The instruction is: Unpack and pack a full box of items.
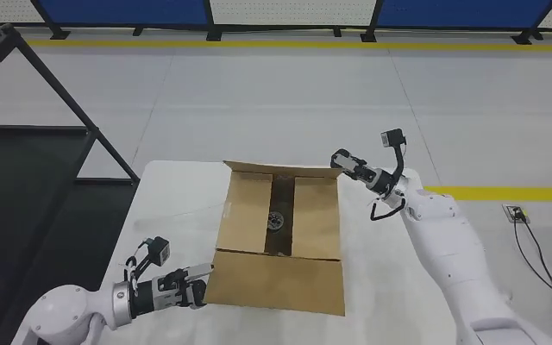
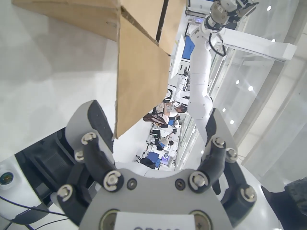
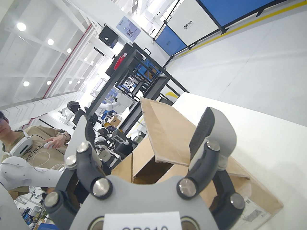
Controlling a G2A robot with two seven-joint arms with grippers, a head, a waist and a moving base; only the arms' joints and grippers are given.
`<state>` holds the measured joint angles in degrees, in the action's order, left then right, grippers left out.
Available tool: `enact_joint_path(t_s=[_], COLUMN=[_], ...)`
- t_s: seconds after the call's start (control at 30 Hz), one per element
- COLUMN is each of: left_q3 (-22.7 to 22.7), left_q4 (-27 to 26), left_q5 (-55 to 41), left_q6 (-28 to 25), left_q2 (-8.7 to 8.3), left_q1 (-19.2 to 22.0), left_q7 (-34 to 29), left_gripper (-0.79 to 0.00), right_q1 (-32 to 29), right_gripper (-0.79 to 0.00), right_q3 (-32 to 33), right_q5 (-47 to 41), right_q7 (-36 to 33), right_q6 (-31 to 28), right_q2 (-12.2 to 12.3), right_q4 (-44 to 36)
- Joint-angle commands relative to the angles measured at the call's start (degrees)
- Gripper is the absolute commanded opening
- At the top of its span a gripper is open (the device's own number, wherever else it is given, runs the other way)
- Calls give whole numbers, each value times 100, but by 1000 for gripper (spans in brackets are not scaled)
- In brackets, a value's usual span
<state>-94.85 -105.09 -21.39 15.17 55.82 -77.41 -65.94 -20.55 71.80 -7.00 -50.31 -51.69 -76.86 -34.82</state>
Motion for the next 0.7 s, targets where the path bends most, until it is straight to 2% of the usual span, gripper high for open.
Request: enact_joint_path(t_s=[0.0,0.23,0.37,0.53,0.67], left_q3=[-51,-75,16,424,843], left_q4=[-45,-412,-632,-810,-795], left_q5=[-194,-588,-725,-601,-478], left_q6=[-28,-65,-41,54,27], left_q2=[4,33,81,157,216], left_q1=[-14,8,101,374,659], left_q7=[140,889,1798,2977,3510], left_gripper=[0,0,0,0,0], right_q1=[-110,-470,-630,-790,-816], right_gripper=[0,0,0,0,0], right_q3=[8,109,197,268,263], right_q5=[105,347,413,172,49], right_q7=[3,-158,-97,-260,-520], right_q6=[84,557,917,1463,1875], right_q2=[41,202,276,338,379], right_q4=[-253,-1036,-1376,-1736,-1884])
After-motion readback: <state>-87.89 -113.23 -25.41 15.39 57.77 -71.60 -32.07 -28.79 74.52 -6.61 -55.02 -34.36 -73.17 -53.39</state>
